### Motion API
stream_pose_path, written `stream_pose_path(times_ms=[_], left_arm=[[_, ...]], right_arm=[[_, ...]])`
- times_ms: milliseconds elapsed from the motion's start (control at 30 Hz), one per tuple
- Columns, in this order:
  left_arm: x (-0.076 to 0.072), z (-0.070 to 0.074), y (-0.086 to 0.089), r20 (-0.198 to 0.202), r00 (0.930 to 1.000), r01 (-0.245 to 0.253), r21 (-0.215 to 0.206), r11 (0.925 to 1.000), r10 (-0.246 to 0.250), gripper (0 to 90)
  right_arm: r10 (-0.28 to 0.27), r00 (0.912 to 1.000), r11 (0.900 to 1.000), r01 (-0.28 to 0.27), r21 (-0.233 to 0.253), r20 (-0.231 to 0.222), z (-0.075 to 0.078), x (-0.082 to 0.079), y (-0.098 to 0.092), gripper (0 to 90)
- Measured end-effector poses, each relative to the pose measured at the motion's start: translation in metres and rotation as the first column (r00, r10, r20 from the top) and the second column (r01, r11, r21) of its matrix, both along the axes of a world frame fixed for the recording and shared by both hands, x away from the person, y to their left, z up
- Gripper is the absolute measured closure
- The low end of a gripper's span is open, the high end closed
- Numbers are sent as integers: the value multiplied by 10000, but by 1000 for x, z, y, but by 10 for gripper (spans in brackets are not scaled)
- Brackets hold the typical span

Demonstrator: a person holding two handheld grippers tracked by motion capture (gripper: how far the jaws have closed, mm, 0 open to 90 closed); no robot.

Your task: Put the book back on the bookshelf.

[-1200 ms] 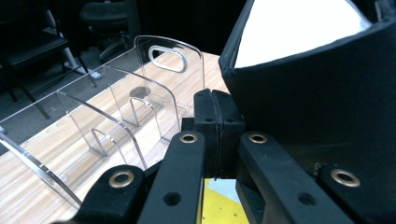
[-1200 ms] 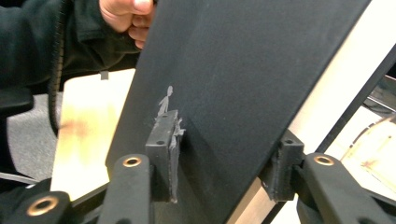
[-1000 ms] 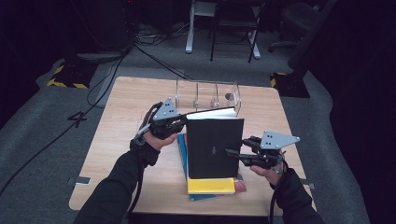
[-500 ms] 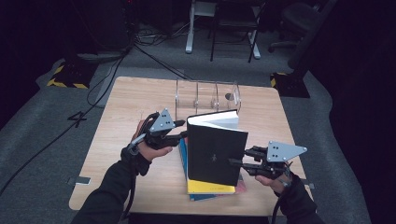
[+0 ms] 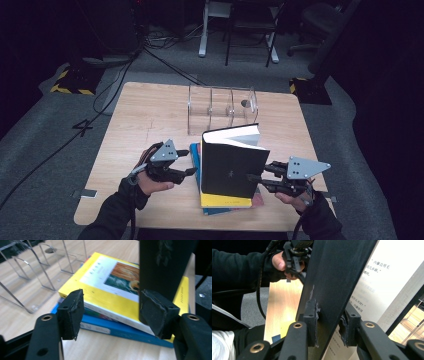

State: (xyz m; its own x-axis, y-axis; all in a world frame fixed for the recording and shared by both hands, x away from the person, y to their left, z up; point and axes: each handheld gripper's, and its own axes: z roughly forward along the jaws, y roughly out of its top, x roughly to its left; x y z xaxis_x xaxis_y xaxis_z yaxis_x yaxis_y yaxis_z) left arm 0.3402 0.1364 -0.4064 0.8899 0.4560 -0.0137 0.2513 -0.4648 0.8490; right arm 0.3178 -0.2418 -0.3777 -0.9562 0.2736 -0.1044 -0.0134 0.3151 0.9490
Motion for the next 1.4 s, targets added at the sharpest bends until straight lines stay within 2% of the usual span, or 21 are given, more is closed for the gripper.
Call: stream_pose_path(times_ms=[67,333,400,433,467,533,567,700,867,1100,1200,1333,1400], left_arm=[[-6,-5,-1,-90,9999,100,-161,9998,-102,320],[-17,-16,-16,-79,9983,575,-166,9982,-576,284],[-15,-20,-15,-342,9963,773,-480,9958,-790,289],[-15,-20,-15,-342,9963,773,-480,9958,-790,298],[-16,-22,-15,-430,9953,834,-712,9940,-866,309],[-16,-22,-15,-389,9946,936,-733,9929,-966,325],[-18,-21,-17,-348,9928,1117,-852,9901,-1150,325],[-25,-17,-28,-38,9915,1292,-709,9891,-1298,328],[-23,-19,-40,-28,9914,1303,-816,9881,-1309,344],[-20,-15,-51,177,9885,1510,-1133,9820,-1500,375],[-19,-14,-54,241,9887,1499,-1177,9817,-1480,395],[-17,-10,-55,263,9862,1654,-1402,9762,-1633,397],[-17,-9,-57,210,9869,1615,-1468,9759,-1602,396]], right_arm=[[-51,10000,10000,51,-25,10,0,-1,0,705],[-195,9997,9996,198,-183,150,-2,-6,-2,703],[-223,9996,9995,226,-207,151,-4,-7,-5,705],[-210,9996,9996,214,-207,196,-5,-8,-6,705],[-217,9996,9995,222,-221,204,-4,-9,-6,704],[-239,9994,9994,245,-259,251,-4,-10,-5,704],[-253,9993,9993,261,-284,288,-4,-10,-5,704],[-293,9991,9993,300,-238,295,-4,-11,-5,704],[-340,9989,9992,347,-219,332,-5,-13,-5,705],[-379,9987,9991,385,-185,339,-6,-15,-7,708],[-399,9986,9990,405,-195,335,-7,-15,-7,708],[-444,9983,9987,452,-228,371,-6,-16,-7,706],[-459,9982,9986,468,-232,374,-6,-16,-7,706]])
